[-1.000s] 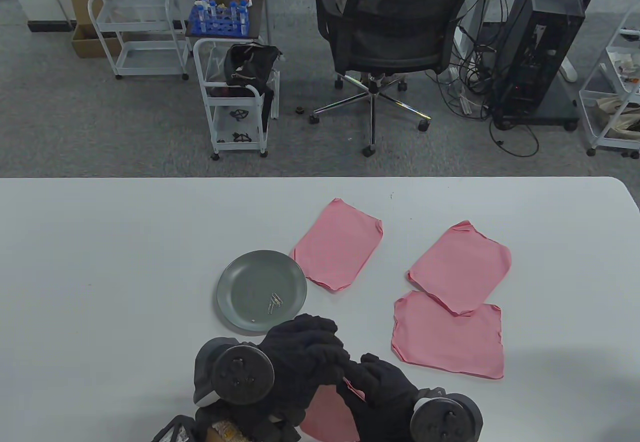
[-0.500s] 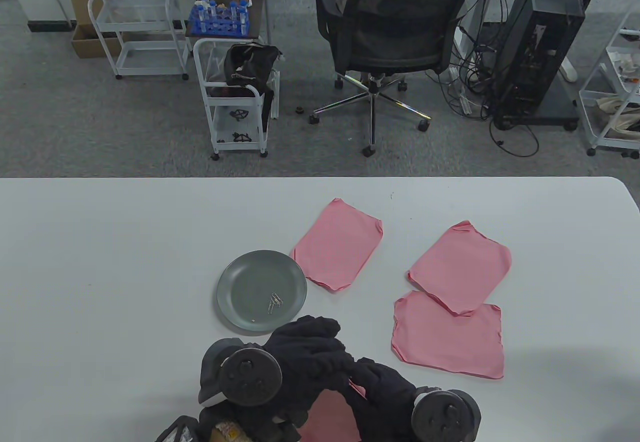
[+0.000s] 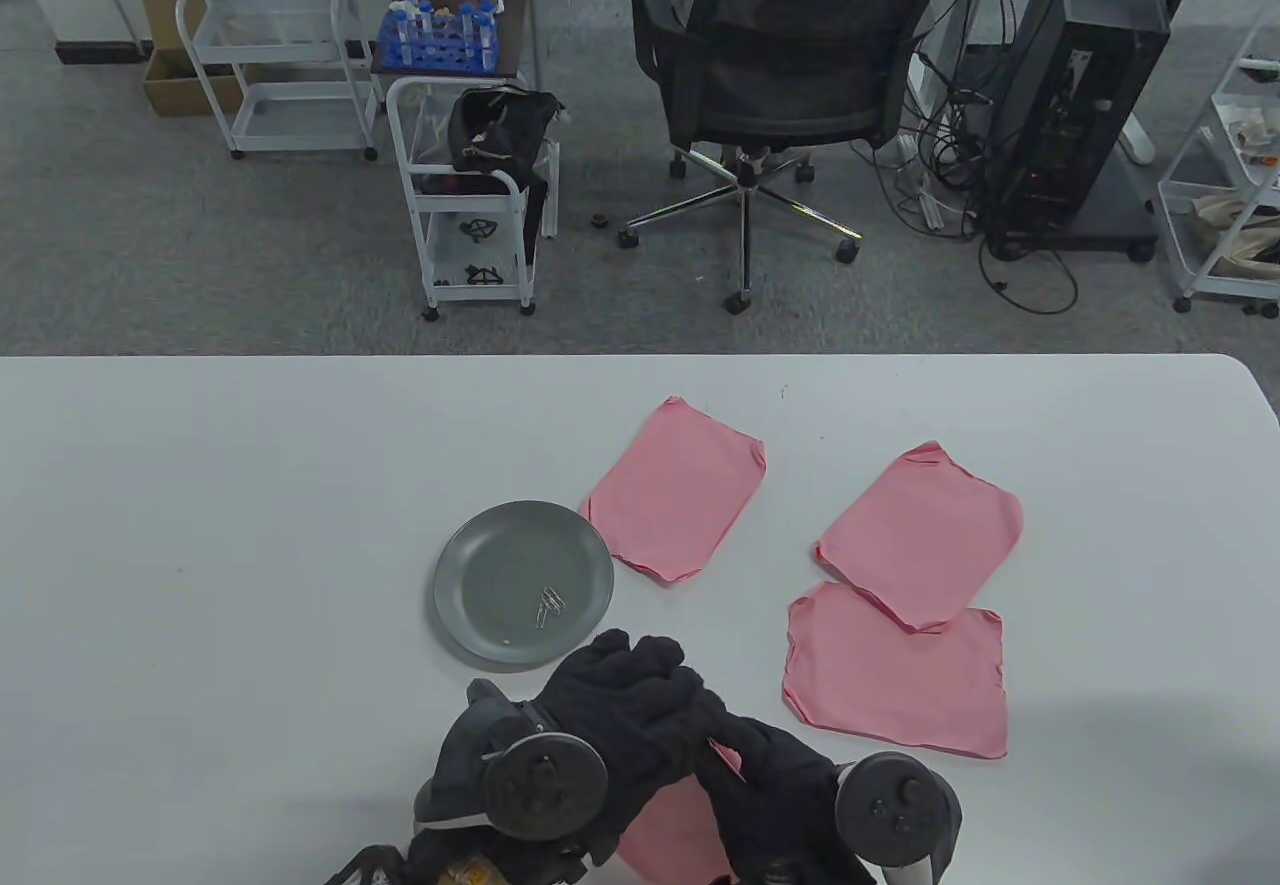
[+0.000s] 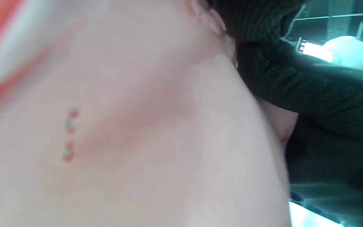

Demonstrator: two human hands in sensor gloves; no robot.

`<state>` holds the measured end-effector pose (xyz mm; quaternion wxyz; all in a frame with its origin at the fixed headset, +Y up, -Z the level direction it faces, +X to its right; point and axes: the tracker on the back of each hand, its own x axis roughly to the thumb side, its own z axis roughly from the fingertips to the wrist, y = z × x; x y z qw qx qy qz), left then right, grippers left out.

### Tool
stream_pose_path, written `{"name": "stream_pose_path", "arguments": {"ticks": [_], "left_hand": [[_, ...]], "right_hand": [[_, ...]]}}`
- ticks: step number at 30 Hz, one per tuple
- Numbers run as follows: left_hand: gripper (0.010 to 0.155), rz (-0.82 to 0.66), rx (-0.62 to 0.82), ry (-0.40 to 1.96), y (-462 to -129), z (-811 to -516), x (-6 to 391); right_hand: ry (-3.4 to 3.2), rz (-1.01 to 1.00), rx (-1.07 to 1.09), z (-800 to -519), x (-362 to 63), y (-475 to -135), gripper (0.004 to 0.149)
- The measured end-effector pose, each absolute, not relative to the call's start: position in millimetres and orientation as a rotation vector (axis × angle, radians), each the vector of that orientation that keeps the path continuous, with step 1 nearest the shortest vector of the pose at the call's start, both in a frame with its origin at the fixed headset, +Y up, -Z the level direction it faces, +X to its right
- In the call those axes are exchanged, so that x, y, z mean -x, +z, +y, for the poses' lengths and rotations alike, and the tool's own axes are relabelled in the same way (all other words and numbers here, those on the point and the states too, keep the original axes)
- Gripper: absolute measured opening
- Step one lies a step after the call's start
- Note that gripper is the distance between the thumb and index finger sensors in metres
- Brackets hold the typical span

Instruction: Pinch and push to attach paper clips

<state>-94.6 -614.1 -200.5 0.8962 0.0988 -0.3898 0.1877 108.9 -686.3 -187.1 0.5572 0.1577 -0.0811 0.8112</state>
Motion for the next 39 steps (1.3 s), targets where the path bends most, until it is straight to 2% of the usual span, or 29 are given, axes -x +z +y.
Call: {"name": "stream_pose_path", "arguments": {"ticks": [2,3,4,5,7,8,9,10,12,14,16,17,18,19,21,23,26,29,31,33,36,38,39], "left_hand": [[0.049,-0.818,-0.116,0.388,-204,-613,97],[0.054,-0.818,-0.026,0.388,-207,-613,101],[0.063,-0.791,0.0,0.399,-210,-612,106],[0.075,-0.715,-0.064,0.463,-214,-607,120],[0.081,-0.579,-0.221,0.714,-224,-604,151],[0.082,-0.569,-0.186,0.831,-234,-609,163],[0.083,-0.56,-0.081,0.875,-240,-618,169],[0.087,-0.55,0.123,0.896,-247,-634,173],[0.091,-0.574,0.411,0.951,-250,-664,170],[0.087,-0.582,0.555,1.022,-246,-690,165],[0.081,-0.612,0.625,1.027,-239,-701,165],[0.072,-0.602,0.611,1.028,-236,-702,167],[0.054,-0.581,0.579,1.026,-235,-702,169],[0.047,-0.541,0.535,1.022,-234,-700,174],[0.045,-0.481,0.481,1.021,-236,-696,188],[0.045,-0.366,0.423,1.033,-244,-695,223],[0.045,-0.114,0.389,1.117,-252,-708,292],[0.046,0.156,0.374,1.176,-253,-729,362],[0.046,0.297,0.397,1.145,-253,-740,391],[0.046,0.429,0.408,1.046,-252,-753,412],[0.047,0.542,0.442,0.889,-251,-759,423],[0.05,0.59,0.415,0.791,-251,-759,423],[0.055,0.613,0.413,0.736,-250,-757,422]], "right_hand": [[1.91,-0.196,-0.362,-687,-109,-187,0.042],[1.889,-0.19,-0.363,-686,-111,-188,0.042],[1.854,-0.186,-0.365,-685,-113,-188,0.042],[1.806,-0.176,-0.343,-683,-117,-189,0.042],[1.771,-0.2,-0.299,-684,-128,-190,0.043],[1.755,-0.216,-0.267,-685,-132,-192,0.043],[1.736,-0.213,-0.257,-686,-136,-193,0.043],[1.703,-0.19,-0.262,-688,-138,-196,0.043],[1.61,-0.114,-0.266,-694,-138,-200,0.043],[1.535,-0.037,-0.25,-702,-134,-203,0.043],[1.538,-0.017,-0.229,-708,-129,-205,0.043],[1.571,-0.024,-0.223,-710,-126,-205,0.043],[1.586,-0.026,-0.225,-710,-124,-206,0.043],[1.588,-0.01,-0.232,-711,-122,-206,0.044],[1.569,0.019,-0.237,-712,-122,-207,0.054],[1.542,-0.045,-0.193,-707,-137,-206,0.063],[1.599,-0.282,-0.066,-695,-174,-201,0.065],[1.788,-0.486,0.156,-693,-206,-199,0.066],[1.91,-0.399,0.243,-700,-214,-205,0.067],[2.039,-0.175,0.317,-719,-216,-217,0.067],[2.195,0.291,0.427,-749,-206,-233,0.073],[2.31,0.524,0.468,-761,-198,-239,0.081],[2.367,0.549,0.507,-765,-195,-240,0.083]]}}
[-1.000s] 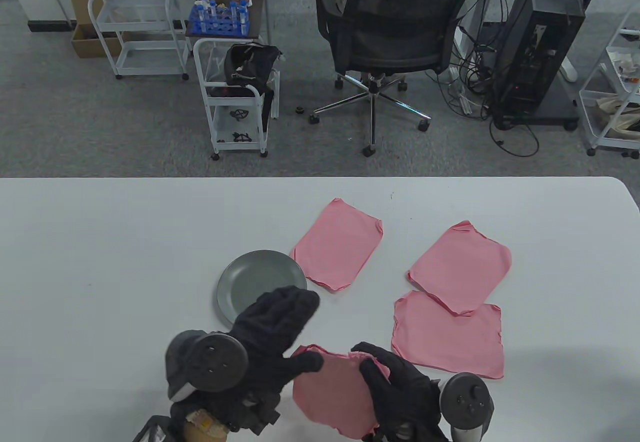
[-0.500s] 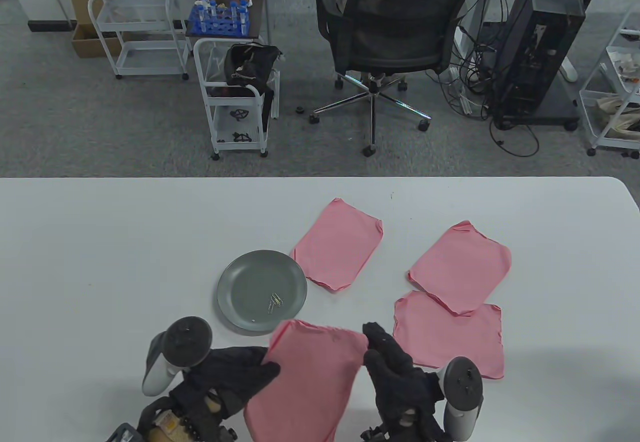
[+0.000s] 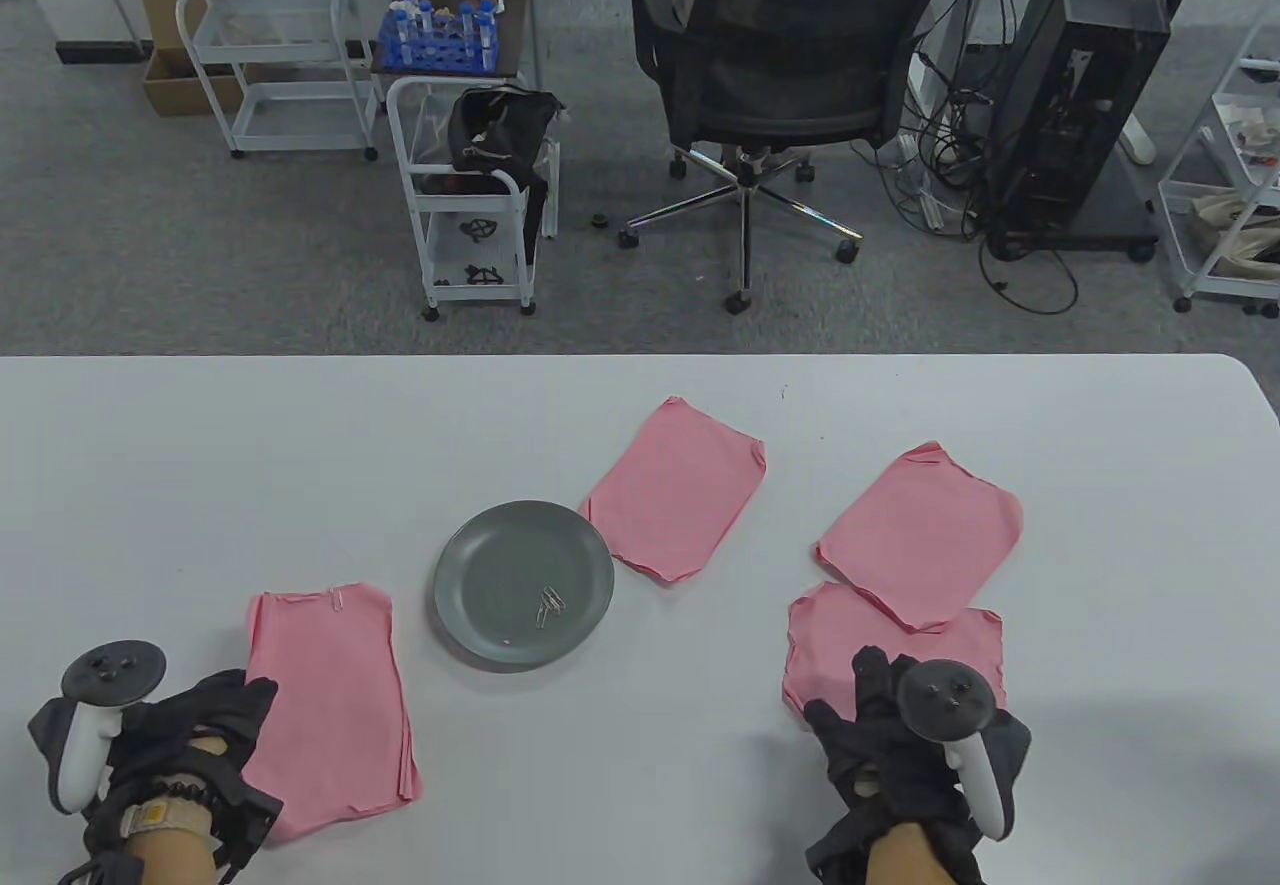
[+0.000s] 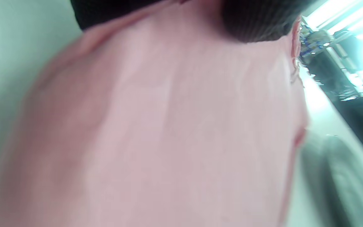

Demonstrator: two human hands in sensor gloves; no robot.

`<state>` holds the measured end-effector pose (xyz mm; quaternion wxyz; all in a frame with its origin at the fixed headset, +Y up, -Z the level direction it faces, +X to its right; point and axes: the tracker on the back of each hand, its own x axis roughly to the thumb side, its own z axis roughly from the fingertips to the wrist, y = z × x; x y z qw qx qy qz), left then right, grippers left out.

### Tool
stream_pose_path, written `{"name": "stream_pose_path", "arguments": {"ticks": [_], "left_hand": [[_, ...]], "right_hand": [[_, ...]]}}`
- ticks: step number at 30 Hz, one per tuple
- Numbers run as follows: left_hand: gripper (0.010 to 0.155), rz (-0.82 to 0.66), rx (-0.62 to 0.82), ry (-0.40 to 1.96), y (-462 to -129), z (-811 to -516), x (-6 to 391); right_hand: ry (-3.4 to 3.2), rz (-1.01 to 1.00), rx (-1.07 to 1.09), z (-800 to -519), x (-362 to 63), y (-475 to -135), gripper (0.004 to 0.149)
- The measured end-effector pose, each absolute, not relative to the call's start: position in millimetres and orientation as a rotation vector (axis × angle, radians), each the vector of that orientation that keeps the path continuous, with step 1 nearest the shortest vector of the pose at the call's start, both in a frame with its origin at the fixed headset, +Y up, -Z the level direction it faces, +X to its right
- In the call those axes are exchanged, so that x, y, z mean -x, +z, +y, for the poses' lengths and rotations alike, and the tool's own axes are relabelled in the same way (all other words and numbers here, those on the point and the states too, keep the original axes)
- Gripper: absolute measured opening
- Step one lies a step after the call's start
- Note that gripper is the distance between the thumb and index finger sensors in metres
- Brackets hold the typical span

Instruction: Pinch and push to attach paper clips

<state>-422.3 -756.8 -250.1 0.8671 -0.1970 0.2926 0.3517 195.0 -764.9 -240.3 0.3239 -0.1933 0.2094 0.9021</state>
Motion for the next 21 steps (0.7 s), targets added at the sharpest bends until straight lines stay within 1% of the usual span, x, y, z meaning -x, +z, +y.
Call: {"name": "stream_pose_path", "arguments": {"ticks": [3,5,7,8,9,11,12,14,17,20,21], "left_hand": [[0.078,0.647,0.361,0.57,-246,-742,420],[0.087,0.612,0.236,0.552,-242,-728,420],[0.086,0.51,0.033,0.668,-235,-713,417],[0.085,0.478,-0.003,0.711,-234,-710,415],[0.083,0.397,-0.038,0.812,-233,-706,410],[0.08,0.258,-0.083,0.93,-232,-699,396],[0.078,0.2,-0.096,0.951,-231,-696,387],[0.075,0.096,-0.094,0.933,-230,-689,367],[0.071,-0.047,-0.096,0.893,-227,-682,339],[0.069,-0.153,-0.08,0.869,-223,-680,315],[0.069,-0.183,-0.072,0.864,-222,-681,308]], "right_hand": [[2.502,0.63,0.536,-777,-186,-248,0.085],[2.537,0.675,0.526,-785,-182,-252,0.083],[2.585,0.709,0.557,-790,-180,-255,0.079],[2.583,0.697,0.548,-789,-180,-255,0.077],[2.589,0.649,0.546,-787,-179,-256,0.072],[2.694,0.493,0.557,-782,-173,-257,0.056],[2.777,0.417,0.533,-780,-167,-257,0.051],[2.901,0.344,0.437,-777,-155,-258,0.042],[2.952,0.341,0.346,-774,-146,-258,0.041],[2.834,0.294,0.283,-765,-152,-256,0.04],[2.769,0.267,0.247,-757,-156,-254,0.04]]}}
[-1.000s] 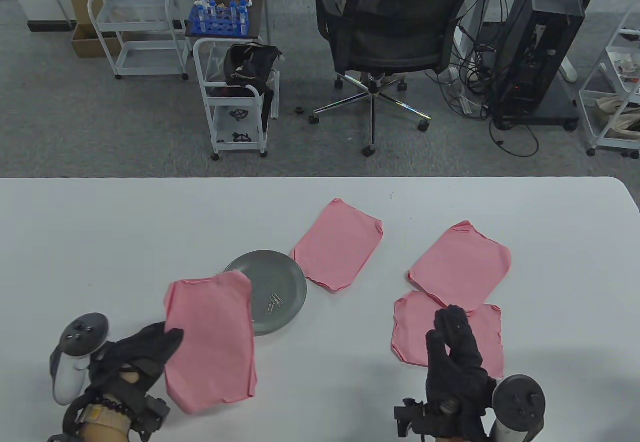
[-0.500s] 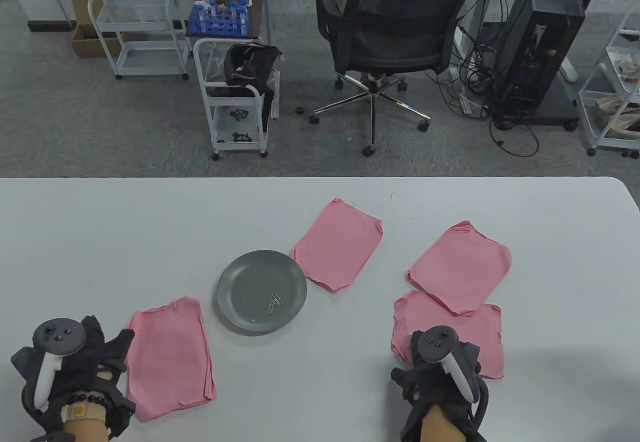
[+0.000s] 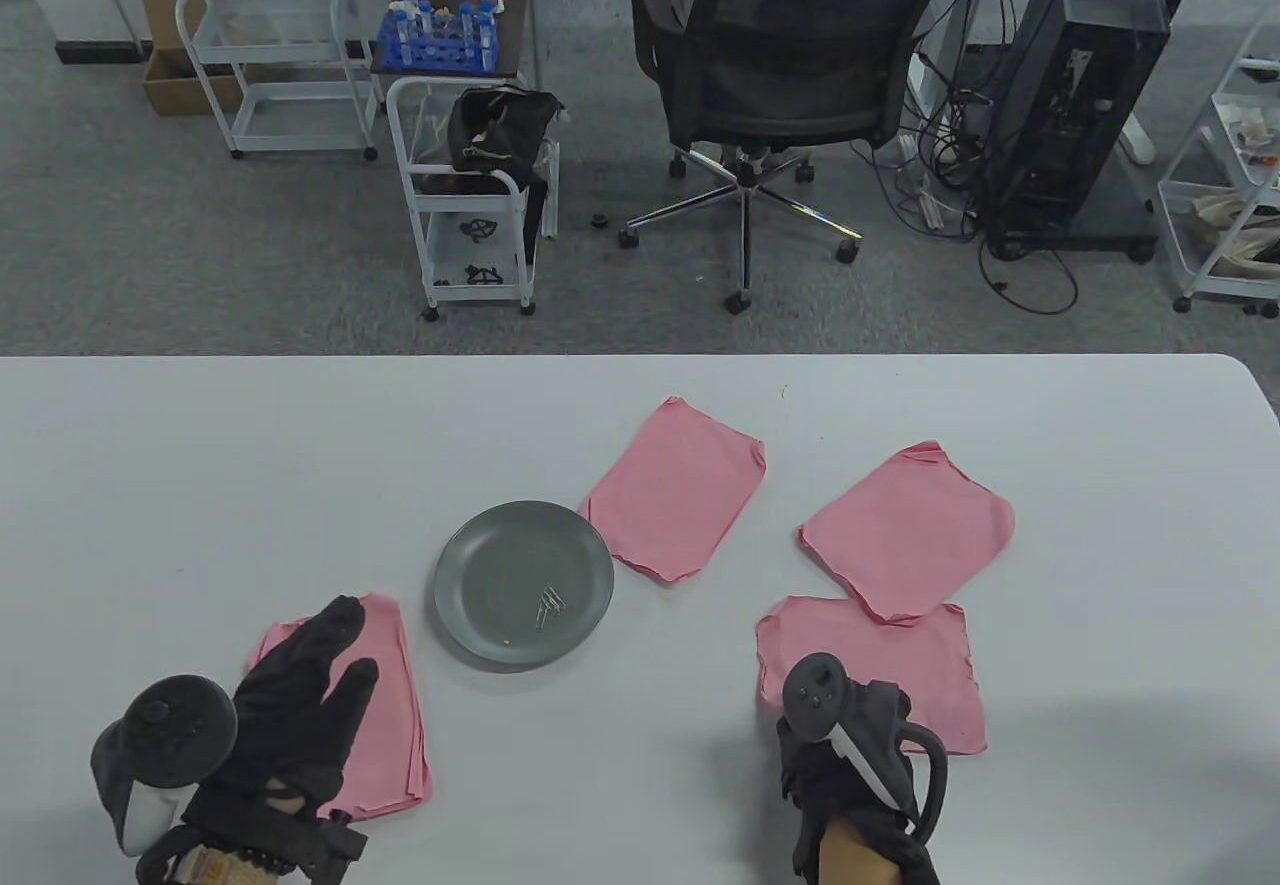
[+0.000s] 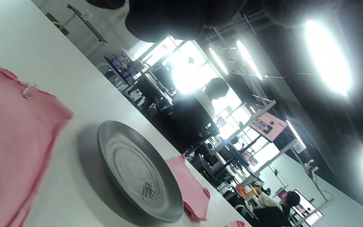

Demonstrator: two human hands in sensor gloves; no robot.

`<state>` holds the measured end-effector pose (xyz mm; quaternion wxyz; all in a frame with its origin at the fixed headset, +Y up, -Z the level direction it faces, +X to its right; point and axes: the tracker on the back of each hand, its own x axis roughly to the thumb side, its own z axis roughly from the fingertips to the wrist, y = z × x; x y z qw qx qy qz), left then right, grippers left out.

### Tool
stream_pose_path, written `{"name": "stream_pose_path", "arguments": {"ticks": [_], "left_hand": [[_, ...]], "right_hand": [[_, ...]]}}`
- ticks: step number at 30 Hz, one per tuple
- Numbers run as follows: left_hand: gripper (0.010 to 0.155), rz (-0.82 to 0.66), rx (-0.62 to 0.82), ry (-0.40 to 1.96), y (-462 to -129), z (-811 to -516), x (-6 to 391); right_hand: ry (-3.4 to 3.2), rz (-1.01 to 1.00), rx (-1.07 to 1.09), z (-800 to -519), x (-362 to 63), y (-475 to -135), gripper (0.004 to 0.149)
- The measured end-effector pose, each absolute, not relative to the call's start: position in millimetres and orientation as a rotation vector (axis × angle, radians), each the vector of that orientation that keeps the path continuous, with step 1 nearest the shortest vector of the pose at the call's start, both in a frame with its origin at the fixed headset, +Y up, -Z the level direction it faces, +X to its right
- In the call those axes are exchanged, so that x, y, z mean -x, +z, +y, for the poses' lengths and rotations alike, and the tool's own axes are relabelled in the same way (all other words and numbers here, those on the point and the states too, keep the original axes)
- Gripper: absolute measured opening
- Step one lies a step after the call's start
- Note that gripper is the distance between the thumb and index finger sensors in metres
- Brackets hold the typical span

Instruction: Pinch and push to attach paper clips

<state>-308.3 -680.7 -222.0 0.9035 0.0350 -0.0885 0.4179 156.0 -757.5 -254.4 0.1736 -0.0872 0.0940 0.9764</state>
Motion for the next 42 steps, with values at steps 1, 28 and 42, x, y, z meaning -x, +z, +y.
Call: {"name": "stream_pose_path", "arguments": {"ticks": [1,28,42], "left_hand": [[0.068,-0.211,-0.062,0.86,-221,-681,303],[0.046,-0.601,0.245,1.347,-217,-718,185],[0.048,-0.502,0.147,0.797,-222,-718,189]], "right_hand": [[2.706,0.246,0.215,-750,-160,-252,0.04],[1.683,0.466,-0.513,-720,-109,-219,0.069],[2.226,-0.059,-0.339,-714,-102,-215,0.04]]}}
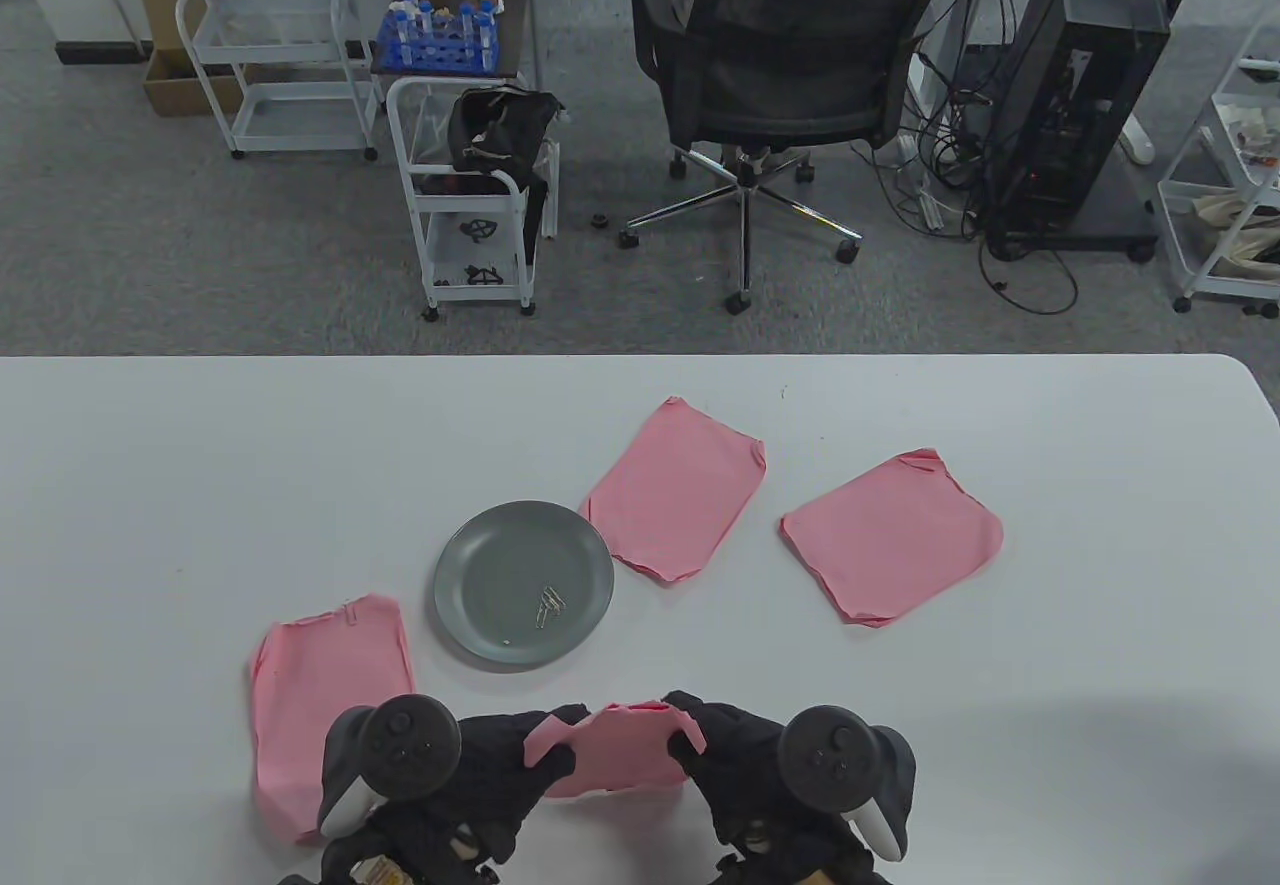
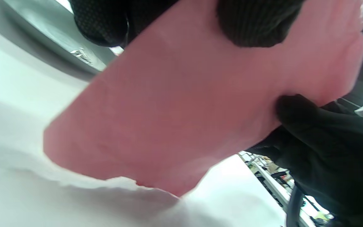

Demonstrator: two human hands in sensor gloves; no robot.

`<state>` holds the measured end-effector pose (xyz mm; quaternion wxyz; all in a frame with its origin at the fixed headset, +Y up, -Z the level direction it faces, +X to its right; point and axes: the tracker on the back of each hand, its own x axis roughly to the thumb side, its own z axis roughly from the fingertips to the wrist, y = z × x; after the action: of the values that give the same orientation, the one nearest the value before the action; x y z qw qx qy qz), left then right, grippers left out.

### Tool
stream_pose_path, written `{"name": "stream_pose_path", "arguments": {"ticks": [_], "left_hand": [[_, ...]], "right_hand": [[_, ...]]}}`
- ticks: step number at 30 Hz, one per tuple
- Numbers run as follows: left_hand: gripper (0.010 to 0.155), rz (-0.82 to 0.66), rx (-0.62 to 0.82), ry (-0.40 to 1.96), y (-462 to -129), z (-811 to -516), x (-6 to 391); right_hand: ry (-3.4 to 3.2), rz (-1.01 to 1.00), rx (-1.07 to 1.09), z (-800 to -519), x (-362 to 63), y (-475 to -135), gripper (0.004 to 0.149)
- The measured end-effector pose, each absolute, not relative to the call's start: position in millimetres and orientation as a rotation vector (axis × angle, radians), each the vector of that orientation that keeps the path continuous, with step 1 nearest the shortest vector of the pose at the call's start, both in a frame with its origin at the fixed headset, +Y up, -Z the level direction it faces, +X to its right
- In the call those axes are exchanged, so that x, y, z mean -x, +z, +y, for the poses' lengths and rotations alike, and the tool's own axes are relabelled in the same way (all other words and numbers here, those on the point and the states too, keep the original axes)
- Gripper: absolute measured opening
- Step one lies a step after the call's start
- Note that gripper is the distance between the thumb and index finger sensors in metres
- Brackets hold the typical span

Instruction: Pinch and push to attach paper clips

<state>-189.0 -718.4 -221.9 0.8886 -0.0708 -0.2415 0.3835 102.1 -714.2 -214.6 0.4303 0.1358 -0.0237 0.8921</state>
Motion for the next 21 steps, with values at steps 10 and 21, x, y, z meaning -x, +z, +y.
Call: {"name": "stream_pose_path", "arguments": {"ticks": [10,21], "left_hand": [[0.048,-0.458,0.183,0.756,-226,-726,189],[0.047,-0.435,0.182,0.675,-227,-730,189]], "right_hand": [[2.235,0.02,-0.294,-725,-101,-221,0.04],[2.198,0.162,-0.268,-737,-101,-226,0.04]]}}
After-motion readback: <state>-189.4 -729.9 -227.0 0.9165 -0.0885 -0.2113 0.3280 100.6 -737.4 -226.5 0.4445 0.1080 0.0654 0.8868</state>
